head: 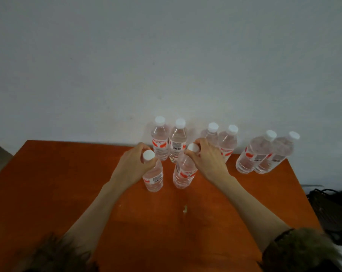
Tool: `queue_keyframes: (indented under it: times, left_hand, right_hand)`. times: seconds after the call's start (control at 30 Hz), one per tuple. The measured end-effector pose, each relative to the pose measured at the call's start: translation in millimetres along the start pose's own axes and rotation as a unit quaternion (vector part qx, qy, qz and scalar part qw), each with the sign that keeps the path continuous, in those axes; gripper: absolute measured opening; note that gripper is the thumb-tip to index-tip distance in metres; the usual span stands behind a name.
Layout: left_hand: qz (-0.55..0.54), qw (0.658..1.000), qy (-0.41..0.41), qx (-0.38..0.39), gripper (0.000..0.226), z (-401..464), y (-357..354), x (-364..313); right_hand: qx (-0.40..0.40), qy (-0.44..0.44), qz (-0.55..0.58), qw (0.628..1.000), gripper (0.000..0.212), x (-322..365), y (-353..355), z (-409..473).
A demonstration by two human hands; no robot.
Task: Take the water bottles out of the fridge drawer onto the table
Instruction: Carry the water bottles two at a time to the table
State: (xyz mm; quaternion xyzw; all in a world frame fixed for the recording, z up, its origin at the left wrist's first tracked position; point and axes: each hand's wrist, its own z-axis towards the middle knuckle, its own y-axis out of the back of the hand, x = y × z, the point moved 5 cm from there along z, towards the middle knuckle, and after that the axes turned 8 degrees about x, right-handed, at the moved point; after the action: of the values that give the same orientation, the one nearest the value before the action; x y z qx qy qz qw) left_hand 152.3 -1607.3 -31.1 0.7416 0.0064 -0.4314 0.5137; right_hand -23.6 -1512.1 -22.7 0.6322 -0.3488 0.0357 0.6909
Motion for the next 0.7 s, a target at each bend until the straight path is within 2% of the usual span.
queue_keyframes:
  times: [0.33, 0.7]
  left_hand:
    - [0.009, 0.996, -0.076, 0.054, 0.026, 64.8, 3.1, 15.7]
    - [0.004, 0.991, -0.103, 0.087, 0.033, 82.1, -3.3, 15.6]
  right_hand:
    - [-0.027, -0.032, -0.003, 0.999, 0.042, 20.1, -26.1, 44.9]
    - [-0.03, -0.057, 0.036, 0.997, 0.044, 24.5, -34.6, 50.6]
